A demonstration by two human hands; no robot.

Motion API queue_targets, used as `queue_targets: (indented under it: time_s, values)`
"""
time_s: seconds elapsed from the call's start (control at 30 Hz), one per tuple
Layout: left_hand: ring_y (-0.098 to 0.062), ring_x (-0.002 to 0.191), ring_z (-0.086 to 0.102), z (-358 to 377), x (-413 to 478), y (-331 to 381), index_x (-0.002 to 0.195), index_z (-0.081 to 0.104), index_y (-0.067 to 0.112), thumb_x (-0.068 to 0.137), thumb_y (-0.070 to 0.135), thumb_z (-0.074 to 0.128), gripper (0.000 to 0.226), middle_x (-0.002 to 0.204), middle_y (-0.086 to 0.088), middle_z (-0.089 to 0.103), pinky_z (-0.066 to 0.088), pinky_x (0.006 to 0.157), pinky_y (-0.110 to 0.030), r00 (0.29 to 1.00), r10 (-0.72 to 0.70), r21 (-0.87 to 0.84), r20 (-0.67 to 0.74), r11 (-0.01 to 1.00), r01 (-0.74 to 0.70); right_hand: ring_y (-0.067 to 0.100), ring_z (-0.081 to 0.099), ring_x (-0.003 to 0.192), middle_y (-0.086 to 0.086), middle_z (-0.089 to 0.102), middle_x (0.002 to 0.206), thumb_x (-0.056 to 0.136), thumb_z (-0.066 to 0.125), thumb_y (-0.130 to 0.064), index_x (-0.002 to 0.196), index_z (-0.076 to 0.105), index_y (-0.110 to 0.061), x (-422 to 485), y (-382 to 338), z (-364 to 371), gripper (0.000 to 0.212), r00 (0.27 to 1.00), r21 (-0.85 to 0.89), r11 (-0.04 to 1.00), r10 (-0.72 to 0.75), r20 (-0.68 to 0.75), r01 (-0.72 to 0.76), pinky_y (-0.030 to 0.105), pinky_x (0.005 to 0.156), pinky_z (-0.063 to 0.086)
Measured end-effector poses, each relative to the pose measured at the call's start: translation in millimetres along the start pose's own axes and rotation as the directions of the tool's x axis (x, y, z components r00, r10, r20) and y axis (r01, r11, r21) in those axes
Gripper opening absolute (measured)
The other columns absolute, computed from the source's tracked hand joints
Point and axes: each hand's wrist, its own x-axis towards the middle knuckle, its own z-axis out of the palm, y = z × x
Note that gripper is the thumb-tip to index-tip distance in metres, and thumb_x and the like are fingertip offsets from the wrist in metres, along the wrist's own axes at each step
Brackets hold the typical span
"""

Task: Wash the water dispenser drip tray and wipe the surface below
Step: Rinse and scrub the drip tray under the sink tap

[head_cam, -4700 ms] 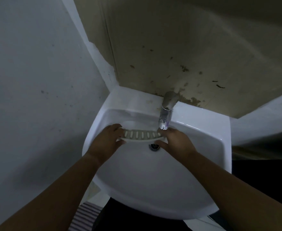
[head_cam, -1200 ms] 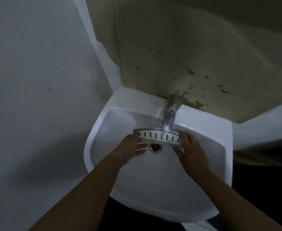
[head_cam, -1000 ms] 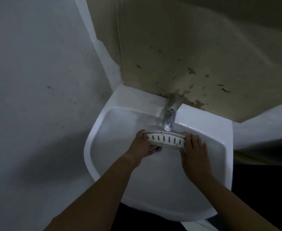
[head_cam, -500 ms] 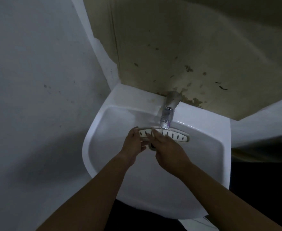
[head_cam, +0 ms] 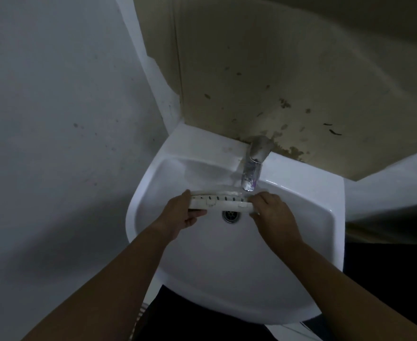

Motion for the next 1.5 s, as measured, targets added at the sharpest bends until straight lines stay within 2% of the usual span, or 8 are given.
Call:
queue_targets:
  time_s: [0.2, 0.33, 0.5, 0.77, 1.0, 1.13, 1.3, 1.5]
  values:
    - [-0.025, 0.115, 0.058, 5.6, -1.6, 3.1, 0.131, 0.044, 0.016, 0.099, 0.039, 0.050, 0.040, 0.130, -0.010, 0.054, 0.054, 0.085, -0.039, 0.997, 0.079, -0.024, 0.018, 0.997, -0.079, 0.034, 0.058, 0.096, 0.014, 0.062, 0.115, 0.087, 0.067, -0.009, 0.128, 0.059, -0.009, 5.6, 3.4, 1.3, 0.042, 0.999, 0.021, 0.999, -0.033, 0.027, 0.032, 0.041, 0.073, 0.053]
    - [-0.029, 0.111, 0.060, 20.7, -5.0, 0.3, 0.146, 0.029, 0.025, 0.103, 0.027, 0.044, 0.046, 0.133, -0.012, 0.049, 0.052, 0.085, -0.038, 0.986, 0.165, -0.028, 0.031, 0.986, -0.164, 0.037, 0.052, 0.118, 0.017, 0.055, 0.135, 0.088, 0.055, -0.001, 0.138, 0.051, -0.006, 4.4, 8.0, 4.4, 0.051, 0.998, 0.016, 0.998, 0.060, -0.005, -0.060, 0.045, 0.095, 0.050]
    - [-0.027, 0.103, 0.059, 45.7, -7.1, -9.2, 0.122, 0.040, 0.026, 0.105, 0.030, 0.033, 0.019, 0.124, -0.011, 0.050, 0.054, 0.076, -0.032, 0.980, 0.200, 0.057, 0.004, 0.978, -0.200, 0.052, 0.029, 0.139, 0.026, 0.034, 0.153, 0.084, 0.059, -0.013, 0.149, 0.030, 0.005, -11.2, -13.6, 15.9, 0.073, 0.982, -0.107, 0.976, 0.191, -0.001, -0.190, 0.058, 0.116, 0.025]
    - [-0.026, 0.092, 0.065, 79.0, -7.7, -11.7, 0.119, 0.047, 0.018, 0.102, 0.032, 0.039, 0.023, 0.118, -0.015, 0.061, 0.057, 0.068, -0.032, 0.972, 0.228, 0.120, 0.057, 0.965, -0.234, 0.048, 0.026, 0.144, 0.023, 0.037, 0.152, 0.076, 0.065, -0.022, 0.150, 0.032, -0.002, -5.9, -57.8, 23.5, 0.083, 0.993, -0.152, 0.983, 0.111, 0.034, -0.104, 0.071, 0.111, 0.004]
    - [-0.029, 0.088, 0.066, 96.3, -8.3, -6.7, 0.102, 0.052, 0.022, 0.100, 0.031, 0.045, 0.011, 0.100, -0.011, 0.065, 0.056, 0.082, -0.051, 0.966, 0.236, 0.149, 0.111, 0.957, -0.250, 0.035, 0.017, 0.150, 0.012, 0.027, 0.161, 0.083, 0.064, -0.011, 0.155, 0.024, -0.012, -10.0, -27.0, 4.2, 0.083, 0.995, -0.039, 0.998, -0.044, 0.088, 0.048, 0.050, 0.121, 0.011]
    - [-0.016, 0.083, 0.061, 111.5, -11.6, -11.2, 0.120, 0.042, 0.025, 0.102, 0.033, 0.040, 0.020, 0.105, -0.005, 0.060, 0.054, 0.074, -0.036, 0.954, 0.258, 0.203, 0.153, 0.936, -0.286, 0.035, 0.025, 0.148, 0.016, 0.027, 0.160, 0.077, 0.071, -0.008, 0.153, 0.030, -0.017, -25.0, 0.4, -6.9, 0.088, 0.999, -0.008, 1.000, -0.016, 0.035, 0.016, 0.052, 0.118, 0.027]
    - [-0.024, 0.077, 0.057, 118.4, -9.0, -12.9, 0.119, 0.042, 0.028, 0.101, 0.035, 0.031, 0.022, 0.100, -0.014, 0.060, 0.050, 0.066, -0.036, 0.945, 0.295, 0.299, 0.140, 0.898, -0.324, 0.029, 0.038, 0.141, 0.013, 0.044, 0.151, 0.080, 0.073, -0.017, 0.150, 0.036, -0.012, -40.5, 27.4, -13.5, 0.079, 0.989, -0.024, 0.991, 0.133, -0.058, -0.135, 0.049, 0.117, 0.032]
    - [-0.018, 0.068, 0.050, 97.7, -4.8, -7.1, 0.123, 0.043, 0.026, 0.105, 0.029, 0.024, 0.026, 0.094, -0.006, 0.053, 0.045, 0.051, -0.023, 0.976, 0.216, 0.027, 0.035, 0.976, -0.217, 0.021, 0.053, 0.118, 0.003, 0.056, 0.132, 0.093, 0.061, -0.037, 0.139, 0.050, -0.023, -41.5, 44.2, -16.3, 0.049, 0.966, 0.084, 0.978, 0.203, -0.159, -0.192, 0.039, 0.097, 0.047]
